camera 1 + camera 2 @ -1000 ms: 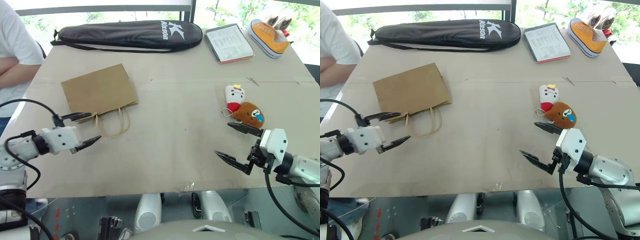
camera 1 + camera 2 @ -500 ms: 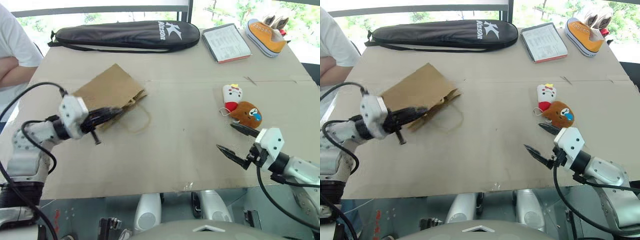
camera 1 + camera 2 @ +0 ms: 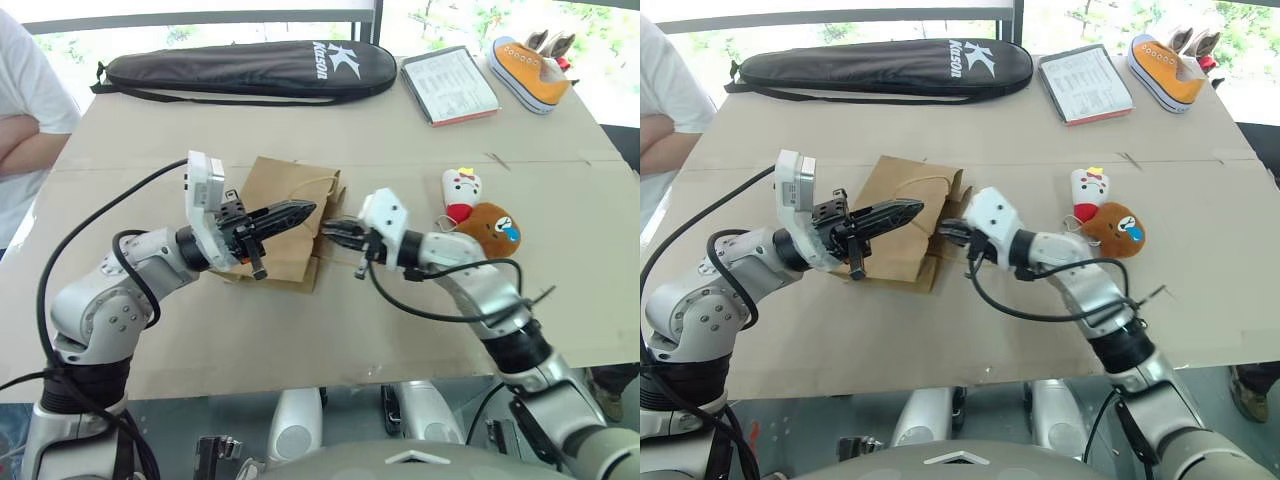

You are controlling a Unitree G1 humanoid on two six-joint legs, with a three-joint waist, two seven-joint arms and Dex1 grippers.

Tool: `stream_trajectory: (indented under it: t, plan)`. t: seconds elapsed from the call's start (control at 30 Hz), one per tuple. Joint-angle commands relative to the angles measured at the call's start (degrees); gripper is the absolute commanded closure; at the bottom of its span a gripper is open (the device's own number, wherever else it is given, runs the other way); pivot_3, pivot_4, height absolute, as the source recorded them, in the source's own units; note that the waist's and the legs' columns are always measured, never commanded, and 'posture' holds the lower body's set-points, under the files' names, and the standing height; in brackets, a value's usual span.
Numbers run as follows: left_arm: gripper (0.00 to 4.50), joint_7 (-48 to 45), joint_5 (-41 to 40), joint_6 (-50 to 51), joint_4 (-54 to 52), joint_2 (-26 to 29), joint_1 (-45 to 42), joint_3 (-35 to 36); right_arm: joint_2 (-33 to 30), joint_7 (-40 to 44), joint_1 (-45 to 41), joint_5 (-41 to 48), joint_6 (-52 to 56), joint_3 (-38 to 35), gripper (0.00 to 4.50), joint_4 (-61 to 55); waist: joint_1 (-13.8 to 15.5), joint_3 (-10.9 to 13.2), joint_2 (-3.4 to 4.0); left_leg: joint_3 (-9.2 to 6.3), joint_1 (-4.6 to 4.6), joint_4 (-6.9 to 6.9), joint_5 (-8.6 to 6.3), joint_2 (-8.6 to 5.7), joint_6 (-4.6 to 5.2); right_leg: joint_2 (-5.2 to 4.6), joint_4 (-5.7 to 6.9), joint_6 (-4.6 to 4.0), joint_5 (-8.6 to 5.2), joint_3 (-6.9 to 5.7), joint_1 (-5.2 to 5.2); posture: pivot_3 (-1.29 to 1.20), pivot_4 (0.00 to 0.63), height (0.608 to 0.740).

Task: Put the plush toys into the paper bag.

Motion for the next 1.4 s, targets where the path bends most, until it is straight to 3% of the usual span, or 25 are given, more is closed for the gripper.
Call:
stream_trajectory:
  t: [0.03, 0.27, 0.43, 0.63, 0.83, 1.1, 1.3, 1.4]
  plan:
    - [4.5, 0.5, 0.3, -0.3, -2.9, -0.4, -1.2, 1.9, 4.2, 3.1, -5.2, -1.8, -6.7, 0.8, 4.42, 12.1, -0.4, 0.0, 0.0, 0.03, -0.01, 0.01, 0.0, 0.0, 0.0, 0.0, -0.03, 0.01, 0.0, 0.02, 0.0, 0.0, 0.15, 0.74]
    - [4.5, 5.2, 2.6, -1.8, -2.7, -1.4, -3.6, 6.4, 13.4, 3.0, -10.5, -8.4, -16.4, 2.4, 4.42, 37.1, -0.6, 0.0, 0.0, 0.01, 0.09, -0.01, 0.0, 0.22, -0.01, 0.19, 0.07, -0.03, 0.03, -0.01, -0.01, 0.0, 0.15, 0.74]
    - [4.5, 14.7, 4.1, -2.8, 0.9, -2.7, -8.0, 13.1, 17.2, -2.7, -11.6, -10.1, -13.6, -0.4, 4.42, 41.4, -0.8, 0.0, -0.01, 0.03, 0.22, 0.0, 0.04, 0.32, -0.08, 0.25, 0.16, -0.13, 0.1, 0.0, 0.0, 0.0, 0.15, 0.74]
    - [4.5, 22.1, 9.1, -4.6, 0.1, -5.1, -8.6, 15.0, 20.1, -10.3, -12.7, -12.7, -9.2, -2.5, 4.42, 41.1, -1.0, -0.1, -0.03, 0.11, 0.4, -0.02, 0.11, 0.33, -0.19, 0.24, 0.41, -0.15, 0.1, 0.07, 0.05, 0.0, 0.15, 0.74]
    - [4.5, 23.3, 20.1, -9.5, 1.2, -5.6, -10.5, 9.5, 21.6, -16.6, -15.9, -12.0, -9.1, -6.3, 4.42, 38.0, -0.3, 0.0, -0.01, 0.18, 0.44, -0.02, 0.17, 0.3, -0.29, 0.2, 0.51, -0.17, 0.09, 0.08, 0.03, 0.0, 0.15, 0.74]
    - [4.5, 19.6, 25.5, -15.8, 4.3, -7.9, -17.9, 5.9, 20.5, -19.9, -17.4, -12.7, -9.4, -8.6, 4.42, 36.8, -0.8, 0.0, -0.02, 0.17, 0.09, -0.12, 0.18, 0.3, -0.33, 0.21, 0.41, -0.18, 0.13, 0.07, -0.26, 0.0, 0.15, 0.74]
    - [4.5, 13.8, 28.5, -19.6, 7.5, -8.5, -14.0, 4.0, 17.1, -16.4, -9.3, -8.2, -3.7, -11.6, 4.42, 19.3, -0.8, 0.0, -0.01, 0.14, 0.04, -0.25, 0.18, 0.33, -0.32, 0.23, 0.38, -0.17, 0.13, 0.04, -0.34, 0.0, 0.15, 0.74]
    - [4.5, 12.3, 29.4, -21.4, 8.6, -8.9, -12.9, 4.2, 13.5, -14.2, -5.2, -4.9, 3.2, -13.1, 3.14, 5.4, -0.4, 0.0, -0.01, 0.15, -0.02, -0.23, 0.18, 0.32, -0.32, 0.2, 0.34, -0.17, 0.13, 0.03, -0.34, 0.0, 0.15, 0.74]
